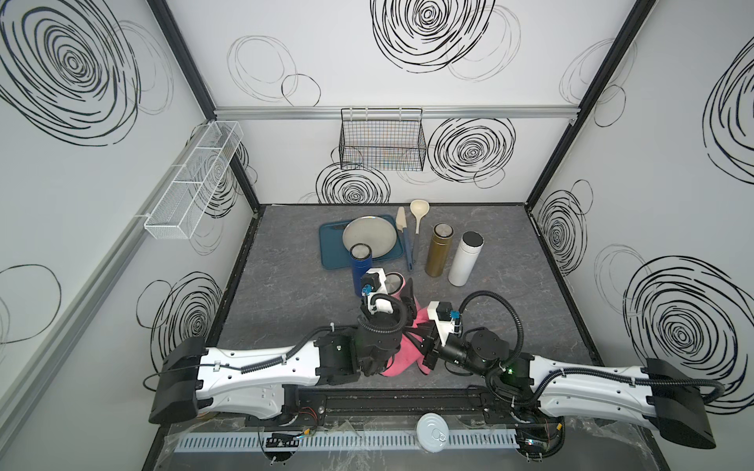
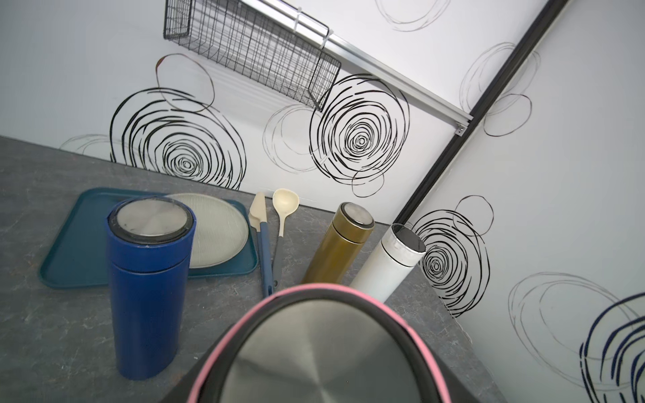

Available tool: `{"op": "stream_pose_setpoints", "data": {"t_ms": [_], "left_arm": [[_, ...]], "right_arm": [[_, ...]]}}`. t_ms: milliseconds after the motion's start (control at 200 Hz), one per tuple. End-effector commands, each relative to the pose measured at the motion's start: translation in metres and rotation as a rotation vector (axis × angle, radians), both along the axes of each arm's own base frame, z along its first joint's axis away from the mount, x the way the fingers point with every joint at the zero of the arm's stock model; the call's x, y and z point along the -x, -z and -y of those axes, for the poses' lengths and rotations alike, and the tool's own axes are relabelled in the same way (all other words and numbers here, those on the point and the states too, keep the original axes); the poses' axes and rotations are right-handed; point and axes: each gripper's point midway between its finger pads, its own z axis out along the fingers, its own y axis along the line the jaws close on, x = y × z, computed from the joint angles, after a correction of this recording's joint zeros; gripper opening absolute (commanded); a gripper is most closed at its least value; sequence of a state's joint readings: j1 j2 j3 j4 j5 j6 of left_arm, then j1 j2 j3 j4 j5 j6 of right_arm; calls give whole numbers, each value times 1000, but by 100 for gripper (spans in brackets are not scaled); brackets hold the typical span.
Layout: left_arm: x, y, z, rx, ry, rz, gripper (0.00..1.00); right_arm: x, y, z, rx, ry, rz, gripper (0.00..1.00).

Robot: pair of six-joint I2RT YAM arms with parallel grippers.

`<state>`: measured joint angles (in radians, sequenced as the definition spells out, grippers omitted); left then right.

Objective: Wipe the surface of the thermos
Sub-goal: Wipe the dirt from the surface of the thermos.

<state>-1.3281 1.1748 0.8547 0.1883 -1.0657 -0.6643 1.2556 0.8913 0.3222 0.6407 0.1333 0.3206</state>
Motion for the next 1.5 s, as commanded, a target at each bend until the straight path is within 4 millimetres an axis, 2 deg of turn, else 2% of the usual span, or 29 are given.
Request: {"op": "stream_pose_setpoints", "data": {"t_ms": [0,40,185,255,350,515,615,705,876,956,1026,1211,1281,1381,1491], "left_arm": [[0,-16,-2,132,-61,-54,0],[-1,-17,-2,128,-65,-57,0],[-1,-15,1,139,-58,-57,0],[-4,-13,-1,151,-72,-67,0],[-7,-11,-2,161,-80,-85,0],[-11,-13,-1,181,-83,-107,0],[-10,-14,-4,201,-93,-113,0],[-10,-14,-7,216,-108,-119,0],[-10,-13,-9,230,-118,-127,0],[-11,-13,-8,228,-129,-136,0],[-12,-12,-7,219,-149,-143,0],[-11,-11,-4,221,-177,-152,0],[-10,-12,-6,232,-188,-148,0],[-8,-14,-10,240,-204,-140,0],[-8,-15,-14,238,-220,-133,0]], "right_arm": [[-14,-15,3,-33,81,27,0],[-17,-6,6,-21,101,13,0],[-21,46,27,46,166,-50,0],[-22,58,34,61,185,-67,0],[-18,45,32,33,162,-48,0],[-10,-12,11,-39,78,46,0],[-9,-29,2,-48,58,79,0],[-13,-20,0,-32,75,77,0],[-23,34,13,36,154,-10,0],[-23,46,18,48,165,-24,0],[-22,36,17,36,155,-8,0],[-14,-19,-2,-37,77,91,0],[-15,-30,-10,-48,73,110,0],[-22,-23,-12,-36,104,100,0],[-29,12,0,13,167,54,0]]}}
